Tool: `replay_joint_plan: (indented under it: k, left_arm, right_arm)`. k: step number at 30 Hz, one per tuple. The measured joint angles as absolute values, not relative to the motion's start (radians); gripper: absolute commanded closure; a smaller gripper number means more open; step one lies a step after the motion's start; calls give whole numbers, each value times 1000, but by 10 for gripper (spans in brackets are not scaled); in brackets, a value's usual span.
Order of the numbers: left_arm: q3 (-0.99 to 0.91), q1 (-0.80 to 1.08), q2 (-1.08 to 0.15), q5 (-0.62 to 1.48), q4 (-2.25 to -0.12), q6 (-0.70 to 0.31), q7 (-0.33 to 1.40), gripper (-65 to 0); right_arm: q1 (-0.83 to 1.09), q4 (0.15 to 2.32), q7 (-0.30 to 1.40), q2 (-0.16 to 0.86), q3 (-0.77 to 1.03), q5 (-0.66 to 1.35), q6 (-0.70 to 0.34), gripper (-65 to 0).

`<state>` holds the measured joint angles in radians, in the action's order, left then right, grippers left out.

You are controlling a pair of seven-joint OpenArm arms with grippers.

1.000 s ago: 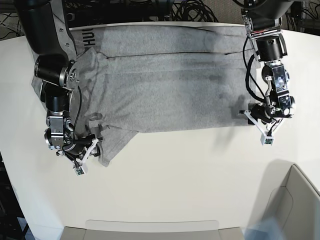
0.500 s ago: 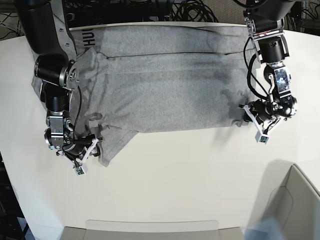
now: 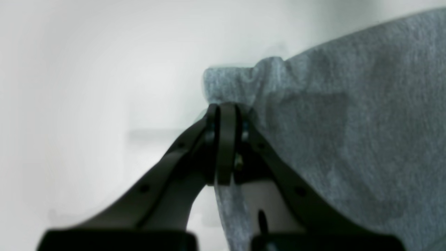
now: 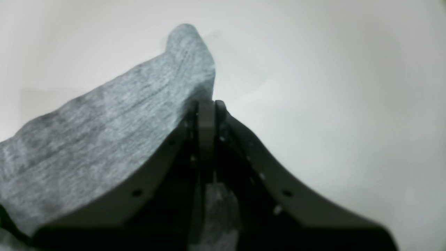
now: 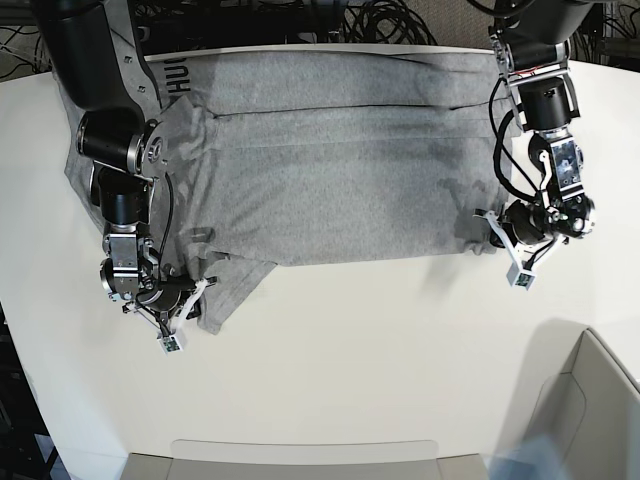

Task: Fold the T-shirt properly
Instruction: 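Fold the gripped edge up over the shirt toward the first fold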

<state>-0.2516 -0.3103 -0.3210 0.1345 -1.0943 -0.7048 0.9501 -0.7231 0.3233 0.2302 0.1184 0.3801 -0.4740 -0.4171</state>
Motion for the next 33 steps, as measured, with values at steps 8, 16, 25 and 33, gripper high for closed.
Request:
replay_joint_plan:
  k: [8,16,25,33]
  left_arm:
    - [-417,-327,-322,101,-1081,-700,975,0]
    - [-426,-321,-318,97,-1132,-697,987,0]
    - [-428,-295,-313,105,-1347,-700,1078,0]
    - [-428,-174,-286,104,-1483,-701,1079,0]
  right_arm:
    - [-717,322,257,130,382,-320,-404,0]
    - [-670,542,519,125,379,-323,-422,0]
    - [-549,932,701,72,378,-318,-503,0]
    - [-405,1206,825,37,376,-321,-513,0]
